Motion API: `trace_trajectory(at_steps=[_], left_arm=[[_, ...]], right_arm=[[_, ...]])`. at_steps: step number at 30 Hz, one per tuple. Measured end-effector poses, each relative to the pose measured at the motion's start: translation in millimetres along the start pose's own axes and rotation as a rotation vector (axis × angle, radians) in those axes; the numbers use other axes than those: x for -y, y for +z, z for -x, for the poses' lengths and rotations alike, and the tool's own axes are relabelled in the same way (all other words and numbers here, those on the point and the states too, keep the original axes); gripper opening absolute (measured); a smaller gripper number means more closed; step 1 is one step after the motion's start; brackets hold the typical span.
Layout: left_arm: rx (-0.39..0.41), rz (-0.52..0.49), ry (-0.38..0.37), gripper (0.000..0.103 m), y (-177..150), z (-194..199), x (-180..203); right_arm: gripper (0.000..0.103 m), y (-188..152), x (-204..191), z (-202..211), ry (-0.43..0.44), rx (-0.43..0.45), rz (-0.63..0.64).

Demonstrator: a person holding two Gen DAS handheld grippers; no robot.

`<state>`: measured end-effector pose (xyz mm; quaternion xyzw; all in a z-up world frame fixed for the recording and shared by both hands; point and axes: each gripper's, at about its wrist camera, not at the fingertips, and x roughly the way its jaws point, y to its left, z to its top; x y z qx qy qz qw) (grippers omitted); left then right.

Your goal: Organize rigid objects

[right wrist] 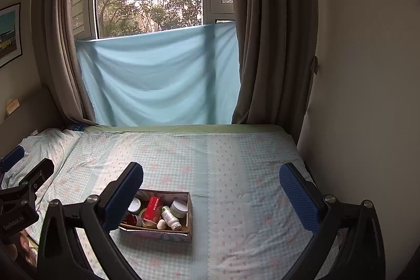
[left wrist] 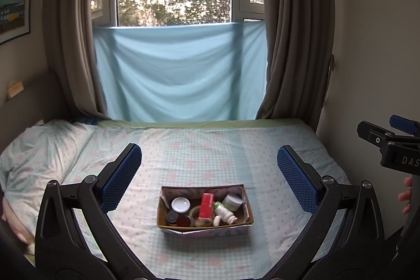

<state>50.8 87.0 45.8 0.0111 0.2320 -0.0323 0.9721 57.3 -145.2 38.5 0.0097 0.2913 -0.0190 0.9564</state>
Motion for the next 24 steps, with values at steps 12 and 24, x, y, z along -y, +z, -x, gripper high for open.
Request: trace_trajectory(at_steps=[12,24], left_arm=[[0.007,-0.002,0.002,0.103,3.9,-5.3,-0.6],[-0.009,-0.037,0.024,0.103,-0.8,-18.9,2.1]], right_arm=[[0.103,2.9,-1.2,-3.5,0.0,-0.006,0.001],[0.103,1.5,-2.4,-27.1,-0.007,-0.062,-0.006]])
